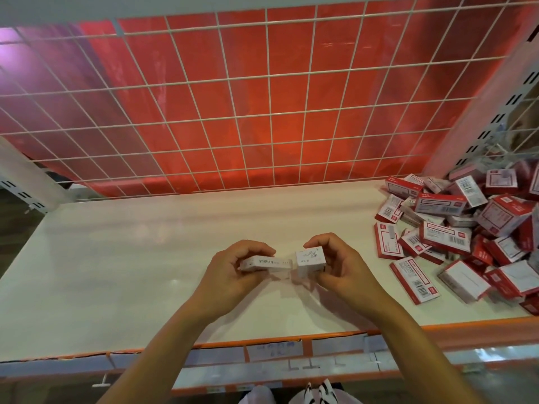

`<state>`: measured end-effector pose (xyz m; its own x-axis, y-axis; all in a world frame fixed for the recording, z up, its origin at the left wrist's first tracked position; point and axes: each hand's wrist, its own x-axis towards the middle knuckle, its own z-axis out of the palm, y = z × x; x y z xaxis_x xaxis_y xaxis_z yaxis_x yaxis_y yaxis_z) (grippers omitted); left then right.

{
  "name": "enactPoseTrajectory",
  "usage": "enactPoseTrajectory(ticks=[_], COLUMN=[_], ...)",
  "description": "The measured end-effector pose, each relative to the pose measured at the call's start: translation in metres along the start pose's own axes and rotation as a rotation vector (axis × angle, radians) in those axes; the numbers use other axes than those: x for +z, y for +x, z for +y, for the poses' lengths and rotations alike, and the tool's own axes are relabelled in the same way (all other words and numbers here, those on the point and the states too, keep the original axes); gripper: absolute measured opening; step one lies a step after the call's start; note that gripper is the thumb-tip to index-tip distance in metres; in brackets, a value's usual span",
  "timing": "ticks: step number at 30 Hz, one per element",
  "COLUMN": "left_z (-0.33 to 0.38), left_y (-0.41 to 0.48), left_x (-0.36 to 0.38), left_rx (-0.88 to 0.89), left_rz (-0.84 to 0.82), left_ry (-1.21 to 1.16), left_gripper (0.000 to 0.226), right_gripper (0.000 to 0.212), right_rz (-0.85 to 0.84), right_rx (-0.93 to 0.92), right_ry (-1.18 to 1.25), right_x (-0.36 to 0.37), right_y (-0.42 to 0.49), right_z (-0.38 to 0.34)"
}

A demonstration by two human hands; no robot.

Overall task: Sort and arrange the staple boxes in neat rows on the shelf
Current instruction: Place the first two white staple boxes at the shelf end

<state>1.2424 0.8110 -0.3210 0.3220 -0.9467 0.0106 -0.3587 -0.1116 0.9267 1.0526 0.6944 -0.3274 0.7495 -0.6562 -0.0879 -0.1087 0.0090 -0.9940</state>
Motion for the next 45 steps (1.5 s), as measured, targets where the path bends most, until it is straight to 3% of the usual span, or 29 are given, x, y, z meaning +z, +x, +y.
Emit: enactPoseTrajectory(ticks=[8, 12, 16, 19, 23, 29, 35, 39, 45], left_z=[0.000, 0.001, -0.001, -0.002, -0.003, -0.012, -0.030, -0.035, -0.033], left_y=[-0.004, -0.006, -0.008, -0.009, -0.009, -0.008, -0.007, -0.008, -0.007], left_x=[0.003, 0.004, 0.006, 0.008, 0.010, 0.010, 0.001, -0.003, -0.008], left_rx=[-0.149, -0.186, -0.214, -0.212, -0.173, -0.019, 0.022, 0.009, -0.039], left_rz=[0.044, 0.031, 0.012, -0.006, -0.015, -0.078, -0.206, -0.205, -0.164], left_ry=[-0.239, -0.303, -0.312, -0.282, -0.268, 0.031, 0.446, 0.497, 0.640], left_gripper=[0.029, 0.017, 0.011, 0.018, 0.038, 0.053, 0.073, 0.080, 0.082], right_gripper=[0.042, 0.039, 0.052, 0.063, 0.045, 0.028, 0.041, 0.057, 0.047], right_rz=[0.041, 0.023, -0.016, -0.064, -0.022, 0.097, 0.073, -0.025, 0.033], right_rx=[0.089, 0.123, 0.116, 0.121, 0.159, 0.141, 0.110, 0.103, 0.038], right_ry=[0.164, 0.166, 0.186, 0.124, 0.135, 0.026, -0.200, -0.344, -0.503], right_x=[0.003, 0.004, 0.004, 0.003, 0.002, 0.001, 0.003, -0.002, 0.002], right_y=[-0.001, -0.002, -0.004, -0.006, -0.006, -0.001, -0.001, 0.001, 0.006], right_z=[-0.001, 0.000, 0.000, -0.003, -0.005, 0.007, 0.016, 0.016, 0.015])
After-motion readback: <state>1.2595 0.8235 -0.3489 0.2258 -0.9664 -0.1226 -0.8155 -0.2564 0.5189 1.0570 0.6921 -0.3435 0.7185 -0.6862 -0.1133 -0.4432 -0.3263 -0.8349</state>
